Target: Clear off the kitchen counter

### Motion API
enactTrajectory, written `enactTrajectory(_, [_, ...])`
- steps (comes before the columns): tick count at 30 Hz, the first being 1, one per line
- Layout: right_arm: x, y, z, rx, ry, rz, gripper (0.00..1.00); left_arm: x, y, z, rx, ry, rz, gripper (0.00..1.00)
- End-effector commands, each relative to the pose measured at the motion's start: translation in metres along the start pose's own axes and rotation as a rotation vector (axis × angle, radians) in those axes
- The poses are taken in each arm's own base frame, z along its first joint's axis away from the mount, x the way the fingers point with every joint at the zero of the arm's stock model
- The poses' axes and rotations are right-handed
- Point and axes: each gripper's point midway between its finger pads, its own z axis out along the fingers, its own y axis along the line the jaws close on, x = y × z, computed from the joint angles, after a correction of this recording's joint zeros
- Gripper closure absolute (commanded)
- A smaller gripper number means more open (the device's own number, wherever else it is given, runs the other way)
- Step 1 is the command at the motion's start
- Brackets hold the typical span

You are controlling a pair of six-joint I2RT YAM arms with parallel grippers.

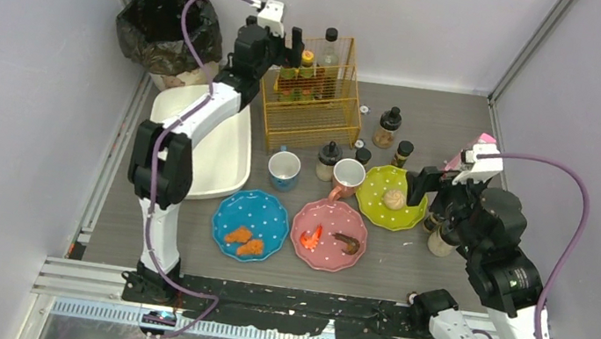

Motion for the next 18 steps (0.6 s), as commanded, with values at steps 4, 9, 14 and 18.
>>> enactTrajectory(4, [0.004,-0.024,-0.002,0.187,0.151,0.089,0.05,-0.135,-0.027,-0.080,0.109,-0.219,-0.087,0.01])
enactTrajectory(9, [0.008,-0.028,-0.002,0.256,0.227,0.170,0.05,-0.157,-0.038,-0.134,0.154,-0.198,-0.172,0.00])
enactTrajectory(14, [0.013,-0.028,-0.002,0.321,0.277,0.303,0.05,-0.134,-0.045,-0.196,0.160,-0.024,-0.267,0.01])
enactTrajectory(18, [0.016,-0.012,-0.001,0.225,0.307,0.296,0.05,-0.092,-0.054,-0.241,0.215,0.096,-0.277,0.00])
